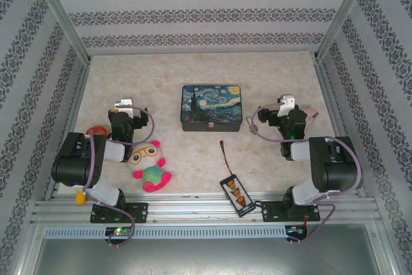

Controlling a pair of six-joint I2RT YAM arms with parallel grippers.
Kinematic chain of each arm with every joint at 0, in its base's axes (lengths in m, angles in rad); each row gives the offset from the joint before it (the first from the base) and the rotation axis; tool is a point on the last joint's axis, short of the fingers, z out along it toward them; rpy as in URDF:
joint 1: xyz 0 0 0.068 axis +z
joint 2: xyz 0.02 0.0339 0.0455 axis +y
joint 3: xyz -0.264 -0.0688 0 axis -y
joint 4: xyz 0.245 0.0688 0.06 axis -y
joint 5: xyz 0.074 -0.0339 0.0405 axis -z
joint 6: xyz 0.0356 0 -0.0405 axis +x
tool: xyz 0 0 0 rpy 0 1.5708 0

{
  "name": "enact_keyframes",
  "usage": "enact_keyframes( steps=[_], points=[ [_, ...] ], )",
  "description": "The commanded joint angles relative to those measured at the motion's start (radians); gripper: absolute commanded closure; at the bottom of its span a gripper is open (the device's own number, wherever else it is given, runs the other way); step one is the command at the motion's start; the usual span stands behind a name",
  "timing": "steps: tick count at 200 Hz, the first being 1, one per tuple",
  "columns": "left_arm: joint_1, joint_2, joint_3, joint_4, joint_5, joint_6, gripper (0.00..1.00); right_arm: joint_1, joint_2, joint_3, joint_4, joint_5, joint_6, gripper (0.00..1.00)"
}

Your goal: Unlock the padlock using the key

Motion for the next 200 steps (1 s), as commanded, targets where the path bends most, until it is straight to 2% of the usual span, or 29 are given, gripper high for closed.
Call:
enact_keyframes(
  steps=[1, 31, 45, 58, 71, 200],
  points=[
    [0.011, -0.001, 0.009, -0.012, 0.013, -0.005, 0.01, -0.011, -0.002, -0.002, 0.017, -0.112, -0.033, 0.02],
    [0.011, -0.001, 0.009, -0.013, 0.014, -0.004, 0.01, -0.012, -0.001, 0.001, 0.015, -0.095, -0.027, 0.02],
    [0.011, -0.001, 0.009, -0.013, 0.014, -0.004, 0.01, -0.009, 0.006, 0.016, -0.007, 0.095, 0.034, 0.02],
    [0.011, -0.001, 0.009, -0.012, 0.014, -0.004, 0.01, 0.009, -0.004, 0.005, -0.003, 0.195, 0.042, 0.02],
    [0.011, -0.001, 0.009, -0.013, 0.014, -0.004, 0.01, 0.025, -0.002, 0.004, -0.001, 0.238, 0.035, 0.02],
    [0.011, -0.001, 0.009, -0.015, 0.014, -0.005, 0.01, 0.031, -0.002, 0.004, -0.002, 0.253, 0.032, 0.02]
  ],
)
